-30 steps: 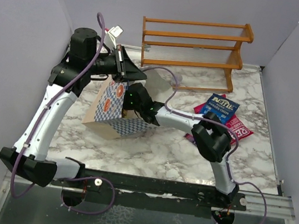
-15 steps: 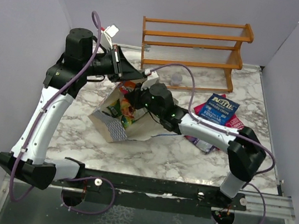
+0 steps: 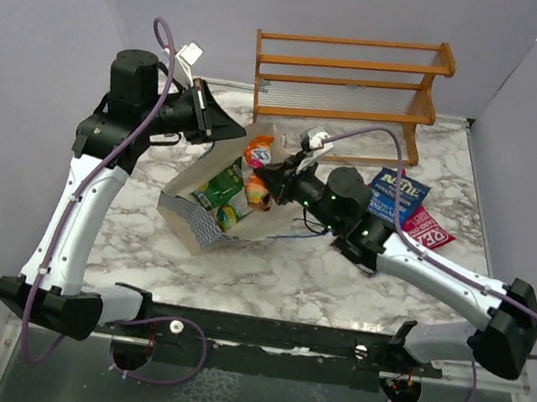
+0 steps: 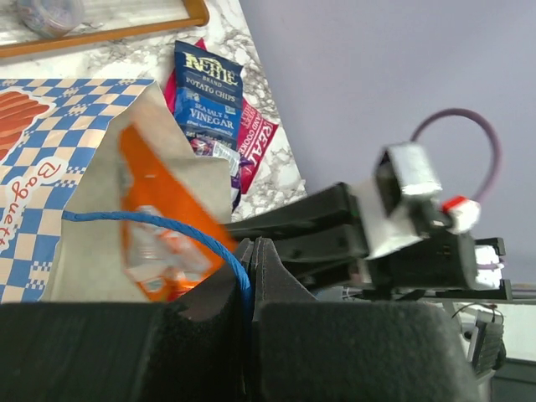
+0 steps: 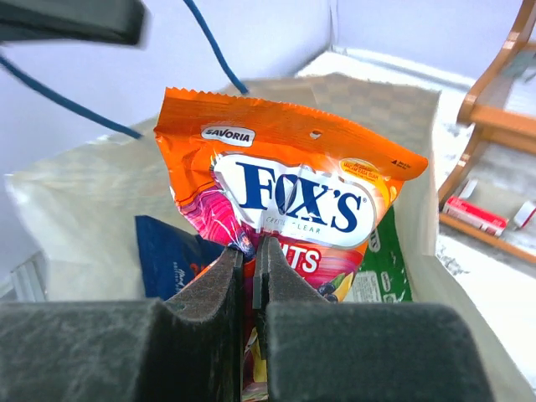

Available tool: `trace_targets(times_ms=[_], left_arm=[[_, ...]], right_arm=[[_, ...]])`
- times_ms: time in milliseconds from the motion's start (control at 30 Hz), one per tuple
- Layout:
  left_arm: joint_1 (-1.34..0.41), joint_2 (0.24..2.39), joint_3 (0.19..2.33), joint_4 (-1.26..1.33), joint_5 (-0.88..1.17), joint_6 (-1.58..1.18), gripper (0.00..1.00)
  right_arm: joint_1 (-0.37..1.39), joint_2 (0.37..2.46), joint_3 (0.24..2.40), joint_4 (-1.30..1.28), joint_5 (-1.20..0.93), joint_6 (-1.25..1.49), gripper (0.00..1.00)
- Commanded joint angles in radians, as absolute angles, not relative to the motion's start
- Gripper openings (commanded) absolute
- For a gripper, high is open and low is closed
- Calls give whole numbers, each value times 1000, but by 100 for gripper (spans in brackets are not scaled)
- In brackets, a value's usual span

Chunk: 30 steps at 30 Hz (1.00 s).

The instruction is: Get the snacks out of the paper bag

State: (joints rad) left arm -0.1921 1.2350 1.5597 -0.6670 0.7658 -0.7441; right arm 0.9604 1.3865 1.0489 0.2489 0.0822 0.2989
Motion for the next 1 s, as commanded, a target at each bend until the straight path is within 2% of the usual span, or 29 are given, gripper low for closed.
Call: trace_targets(times_ms=[0, 100, 267, 433, 500, 700, 967], left_arm=[[-174, 1218, 1579, -637, 770, -708, 0], [-173, 1230, 1582, -609, 784, -710, 0], [-156, 1270, 1603, -610, 815, -681, 0], [-125, 1280, 1604, -615, 826, -672, 0], [-108, 1284, 1606, -622, 831, -668, 0], [-76, 1308, 1647, -662, 850, -640, 0], [-68, 1354, 1707, -632, 936, -645, 0]], right_arm=[[962, 1245, 1052, 289, 109, 218, 1], [962, 1218, 1123, 215, 237, 176, 1], [962, 1171, 1182, 230, 522, 62, 1], [942, 1175, 1184, 257, 750, -223, 1], [888, 1189, 1176, 211, 850, -260, 1], [574, 1196, 1120, -207, 746, 50, 2], [419, 1341, 970, -434, 698, 194, 2]])
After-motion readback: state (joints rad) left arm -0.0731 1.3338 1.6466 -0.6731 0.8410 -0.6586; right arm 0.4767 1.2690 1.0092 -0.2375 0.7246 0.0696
